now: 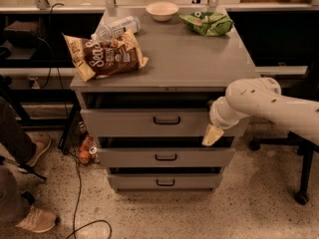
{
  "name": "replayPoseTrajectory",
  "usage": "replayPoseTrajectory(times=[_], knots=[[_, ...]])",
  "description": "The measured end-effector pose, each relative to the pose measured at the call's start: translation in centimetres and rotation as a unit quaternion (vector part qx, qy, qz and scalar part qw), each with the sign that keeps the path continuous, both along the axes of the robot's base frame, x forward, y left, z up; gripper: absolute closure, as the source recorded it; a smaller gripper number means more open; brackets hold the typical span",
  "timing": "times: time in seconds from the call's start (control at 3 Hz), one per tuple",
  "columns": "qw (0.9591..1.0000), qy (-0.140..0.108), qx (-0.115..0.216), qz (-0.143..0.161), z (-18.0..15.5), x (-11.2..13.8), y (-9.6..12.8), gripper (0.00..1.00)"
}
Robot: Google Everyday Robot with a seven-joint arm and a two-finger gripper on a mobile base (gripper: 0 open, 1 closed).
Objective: Open top drawer
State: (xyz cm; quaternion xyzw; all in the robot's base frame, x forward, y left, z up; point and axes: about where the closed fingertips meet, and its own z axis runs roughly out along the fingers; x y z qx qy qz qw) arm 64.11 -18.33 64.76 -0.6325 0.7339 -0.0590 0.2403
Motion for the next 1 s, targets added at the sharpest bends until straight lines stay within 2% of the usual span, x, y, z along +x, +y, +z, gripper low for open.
replayPoseTrajectory(times=[0.67, 1.0], knots=[[0.9997, 0.013, 0.018, -0.001, -0.2, -2.0, -0.9, 0.65], [0.9997, 0.013, 0.018, -0.001, 0.5, -2.0, -0.9, 0.95]])
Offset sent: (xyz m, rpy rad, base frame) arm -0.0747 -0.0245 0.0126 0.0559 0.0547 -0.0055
